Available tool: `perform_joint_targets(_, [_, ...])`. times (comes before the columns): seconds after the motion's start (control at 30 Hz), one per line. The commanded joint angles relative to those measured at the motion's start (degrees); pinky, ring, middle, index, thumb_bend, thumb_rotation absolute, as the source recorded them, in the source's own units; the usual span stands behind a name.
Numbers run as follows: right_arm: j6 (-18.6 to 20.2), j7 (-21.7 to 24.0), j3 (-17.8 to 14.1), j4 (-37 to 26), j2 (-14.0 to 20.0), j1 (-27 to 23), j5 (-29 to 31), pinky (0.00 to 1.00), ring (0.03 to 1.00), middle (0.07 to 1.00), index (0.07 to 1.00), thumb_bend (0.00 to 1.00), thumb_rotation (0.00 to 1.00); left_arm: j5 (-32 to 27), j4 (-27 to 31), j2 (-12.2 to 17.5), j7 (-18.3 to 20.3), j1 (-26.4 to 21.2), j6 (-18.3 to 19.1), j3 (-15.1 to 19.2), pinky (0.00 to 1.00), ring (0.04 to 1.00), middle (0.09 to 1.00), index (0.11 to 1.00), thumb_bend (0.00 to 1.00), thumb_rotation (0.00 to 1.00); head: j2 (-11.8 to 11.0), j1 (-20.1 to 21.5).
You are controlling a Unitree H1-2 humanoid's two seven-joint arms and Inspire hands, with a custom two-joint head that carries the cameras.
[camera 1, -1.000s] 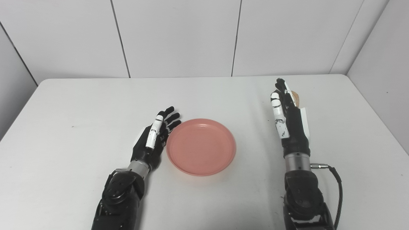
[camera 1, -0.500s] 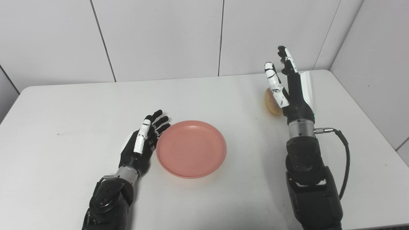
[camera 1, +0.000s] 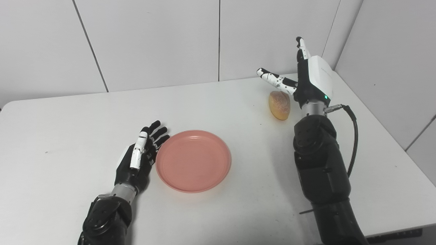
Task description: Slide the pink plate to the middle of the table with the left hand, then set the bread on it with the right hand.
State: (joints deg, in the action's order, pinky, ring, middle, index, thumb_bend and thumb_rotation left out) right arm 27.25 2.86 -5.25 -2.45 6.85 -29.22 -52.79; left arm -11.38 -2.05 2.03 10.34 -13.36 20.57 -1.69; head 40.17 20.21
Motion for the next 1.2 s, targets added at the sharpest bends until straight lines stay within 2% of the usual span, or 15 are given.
perform_joint_targets(0.0, [-0.3,1.8,-1.4,0.6,0.8,-4.5,-3.3,0.71,0.87,0.949,0.983,0.97,0.69,-0.6,-0.3,0.4,0.7,0.5,1.5,0.0,0.88,0.88,0.896,0.894,0.36,1.0,0.2,-0.1])
perform_joint_targets(0.27, [-0.3,5.2,-4.4,8.5,0.7,-7.4,-7.2,0.8,0.937,0.967,0.986,1.0,0.63,-0.4,0.9,0.3,0.6,0.6,2.4,-0.3,0.88,0.877,0.894,0.89,0.35,1.0,0.8,0.1])
perform_joint_targets(0.43, [-0.3,5.1,-4.4,12.7,1.0,-8.6,-8.6,0.88,0.965,0.979,0.985,1.0,0.63,-0.4,1.3,0.5,0.9,0.7,2.6,-0.4,0.88,0.88,0.895,0.892,0.35,1.0,1.1,0.4])
perform_joint_targets(0.57, [-0.3,5.9,-4.8,15.4,0.8,-9.8,-10.3,0.84,0.94,0.959,0.968,1.0,0.67,-0.4,1.6,0.6,0.9,0.8,2.9,-0.4,0.88,0.88,0.894,0.891,0.34,1.0,1.2,0.4])
perform_joint_targets(0.77, [-0.3,6.0,-5.2,18.7,0.1,-11.2,-10.2,0.92,0.971,0.992,0.978,1.0,0.67,-0.5,1.2,0.7,1.1,0.8,2.6,-0.4,0.89,0.882,0.894,0.891,0.35,1.0,1.2,0.8])
perform_joint_targets(0.87, [-0.3,5.5,-4.9,20.1,-0.3,-11.6,-10.1,0.86,0.925,0.941,0.931,1.0,0.69,-0.6,1.1,0.8,1.2,0.9,2.6,-0.2,0.89,0.882,0.895,0.891,0.36,1.0,1.3,0.8])
perform_joint_targets(0.97, [-0.3,5.6,-4.8,21.0,-0.6,-11.9,-10.3,0.84,0.917,0.934,0.927,1.0,0.7,-0.6,1.3,0.7,1.3,0.9,2.8,-0.1,0.89,0.881,0.894,0.89,0.35,1.0,1.4,0.9])
perform_joint_targets(1.17, [-0.3,4.8,-4.5,22.5,-0.7,-12.3,-9.7,0.91,0.954,0.978,0.96,1.0,0.69,-0.7,2.4,0.6,1.1,1.0,3.7,0.0,0.89,0.881,0.893,0.889,0.35,1.0,1.6,0.7])
